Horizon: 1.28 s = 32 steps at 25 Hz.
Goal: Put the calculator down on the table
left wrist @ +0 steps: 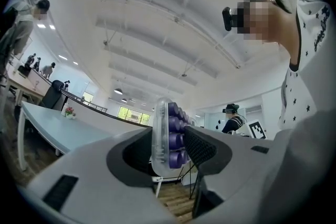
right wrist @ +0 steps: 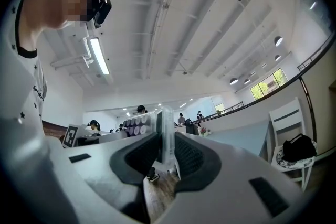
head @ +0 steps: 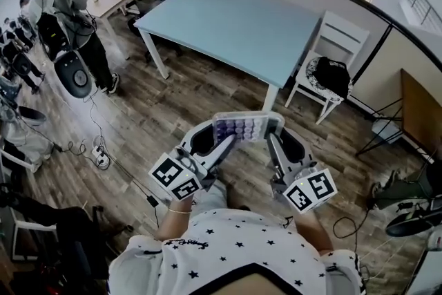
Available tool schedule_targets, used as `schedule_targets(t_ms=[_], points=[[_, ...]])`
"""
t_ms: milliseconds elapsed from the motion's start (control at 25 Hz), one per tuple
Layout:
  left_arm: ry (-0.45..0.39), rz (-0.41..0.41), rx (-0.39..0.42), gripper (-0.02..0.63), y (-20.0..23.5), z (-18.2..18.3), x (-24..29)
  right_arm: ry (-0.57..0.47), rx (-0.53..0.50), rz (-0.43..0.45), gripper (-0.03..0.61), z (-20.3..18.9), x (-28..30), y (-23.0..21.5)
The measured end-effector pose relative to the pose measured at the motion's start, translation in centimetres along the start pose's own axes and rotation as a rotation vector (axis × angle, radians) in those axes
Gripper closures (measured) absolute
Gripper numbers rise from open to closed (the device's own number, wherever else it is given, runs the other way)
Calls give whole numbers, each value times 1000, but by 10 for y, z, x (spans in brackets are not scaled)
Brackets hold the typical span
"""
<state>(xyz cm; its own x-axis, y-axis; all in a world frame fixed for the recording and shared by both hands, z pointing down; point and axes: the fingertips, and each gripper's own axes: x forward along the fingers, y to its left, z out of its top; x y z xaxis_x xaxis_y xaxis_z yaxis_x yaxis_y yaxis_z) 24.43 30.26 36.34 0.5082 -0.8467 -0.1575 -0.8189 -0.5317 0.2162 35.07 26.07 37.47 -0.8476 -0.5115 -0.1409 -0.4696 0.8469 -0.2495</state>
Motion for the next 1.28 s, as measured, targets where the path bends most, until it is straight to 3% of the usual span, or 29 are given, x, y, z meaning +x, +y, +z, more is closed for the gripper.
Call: schedule_targets(t_ms=[440,1280], points=[[-17,-36,-10,422,72,16,16,4,-35,-28,486,-1,71,-14],[-27,30,-23,422,245,54,-14,58,-23,12,486,-38,252,4]])
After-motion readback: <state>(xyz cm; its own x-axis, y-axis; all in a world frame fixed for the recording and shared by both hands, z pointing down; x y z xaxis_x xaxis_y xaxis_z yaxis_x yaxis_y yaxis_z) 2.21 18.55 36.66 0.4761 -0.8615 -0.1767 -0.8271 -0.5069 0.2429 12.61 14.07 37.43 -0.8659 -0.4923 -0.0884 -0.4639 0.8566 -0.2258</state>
